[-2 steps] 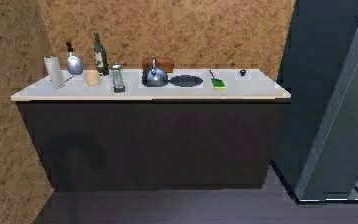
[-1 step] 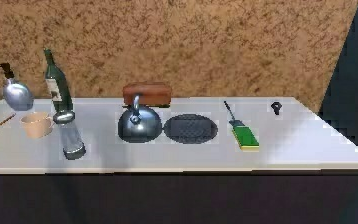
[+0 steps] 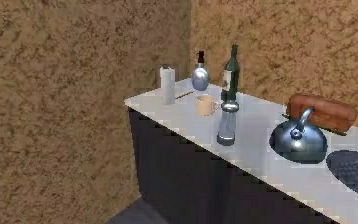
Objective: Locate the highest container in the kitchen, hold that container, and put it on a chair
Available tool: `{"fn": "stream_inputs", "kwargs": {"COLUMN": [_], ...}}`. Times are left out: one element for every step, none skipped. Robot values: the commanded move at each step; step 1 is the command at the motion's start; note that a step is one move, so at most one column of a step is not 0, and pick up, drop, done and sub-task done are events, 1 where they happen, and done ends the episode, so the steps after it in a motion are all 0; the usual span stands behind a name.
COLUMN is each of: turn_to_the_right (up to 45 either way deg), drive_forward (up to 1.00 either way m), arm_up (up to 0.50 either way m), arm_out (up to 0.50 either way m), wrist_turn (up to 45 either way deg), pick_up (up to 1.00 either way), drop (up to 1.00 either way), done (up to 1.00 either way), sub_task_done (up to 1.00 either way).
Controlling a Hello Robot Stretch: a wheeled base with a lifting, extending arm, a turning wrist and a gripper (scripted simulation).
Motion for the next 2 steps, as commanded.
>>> {"fn": "stream_inputs", "kwargs": {"turn_to_the_right": [-45.0, -33.0], "drive_forward": [0.0, 0.0], "arm_up": [0.0, 0.0], "arm_out": [0.0, 0.0], "wrist_turn": [0.0, 0.0], "pick_up": [0.0, 0.0], "drop": [0.0, 0.0], "done": [0.0, 0.0], "sub_task_done": [0.0, 0.0]}}
